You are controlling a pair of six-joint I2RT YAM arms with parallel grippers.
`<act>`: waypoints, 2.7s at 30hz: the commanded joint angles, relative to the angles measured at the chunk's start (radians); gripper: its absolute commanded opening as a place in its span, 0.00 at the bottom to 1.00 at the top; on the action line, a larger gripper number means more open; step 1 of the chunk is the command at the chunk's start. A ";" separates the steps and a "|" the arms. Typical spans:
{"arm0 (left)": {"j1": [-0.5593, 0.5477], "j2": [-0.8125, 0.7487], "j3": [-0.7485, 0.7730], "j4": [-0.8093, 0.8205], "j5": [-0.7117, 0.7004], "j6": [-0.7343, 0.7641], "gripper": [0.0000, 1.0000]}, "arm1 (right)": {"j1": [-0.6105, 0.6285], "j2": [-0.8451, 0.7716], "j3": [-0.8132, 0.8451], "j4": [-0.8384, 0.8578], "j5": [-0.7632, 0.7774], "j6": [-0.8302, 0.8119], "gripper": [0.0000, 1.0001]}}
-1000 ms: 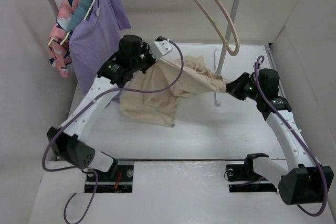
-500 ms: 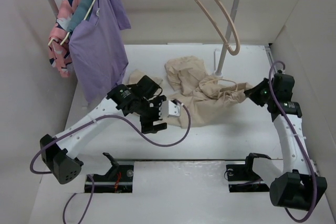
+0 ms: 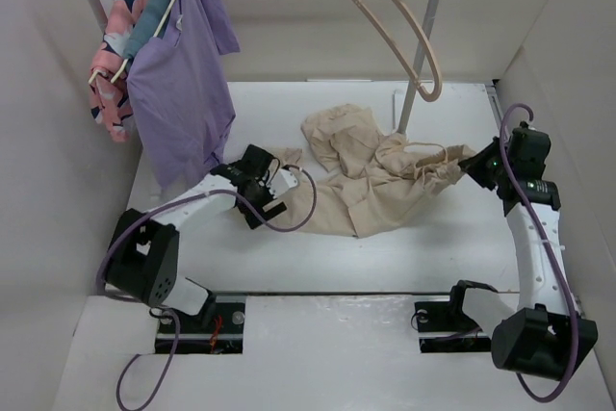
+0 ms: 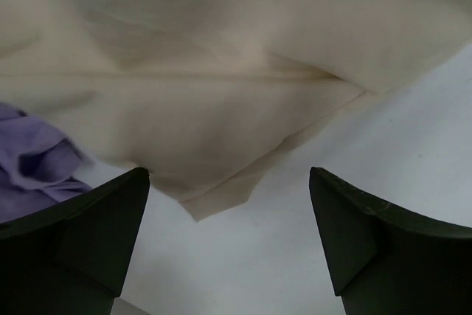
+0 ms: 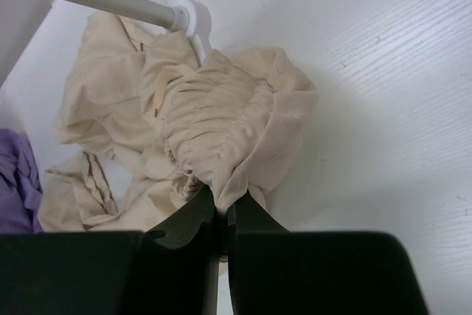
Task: Place the trousers on the hanger
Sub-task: Flatten out the trousers at the center of the board.
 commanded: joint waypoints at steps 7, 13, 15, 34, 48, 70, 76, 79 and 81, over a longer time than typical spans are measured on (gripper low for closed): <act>0.010 0.122 -0.129 0.160 -0.137 0.093 0.68 | -0.011 -0.021 -0.025 0.047 -0.019 -0.050 0.00; 0.128 -0.014 0.070 0.015 -0.233 0.117 0.00 | -0.020 -0.021 -0.036 0.067 -0.028 -0.050 0.00; 0.189 -0.096 0.278 -0.100 -0.233 0.160 0.00 | -0.021 -0.021 -0.026 0.067 -0.028 -0.050 0.00; 0.057 -0.366 0.107 -0.398 -0.012 0.340 1.00 | -0.030 -0.011 0.005 0.058 0.008 -0.079 0.00; 0.278 -0.180 -0.055 -0.341 -0.170 0.216 0.91 | -0.050 0.007 0.088 0.011 0.080 -0.097 0.00; 0.415 0.050 -0.117 -0.062 0.011 0.019 0.00 | -0.079 0.010 0.093 0.029 0.062 -0.126 0.00; 0.473 -0.131 0.062 -0.176 -0.151 0.162 0.00 | -0.079 -0.011 0.093 0.006 0.062 -0.149 0.00; 0.473 -0.247 0.141 -0.156 -0.278 0.395 0.00 | -0.067 -0.044 0.083 0.006 0.053 -0.149 0.00; 0.473 -0.301 0.164 -0.140 -0.312 0.510 0.00 | -0.033 -0.056 0.064 0.006 0.042 -0.149 0.00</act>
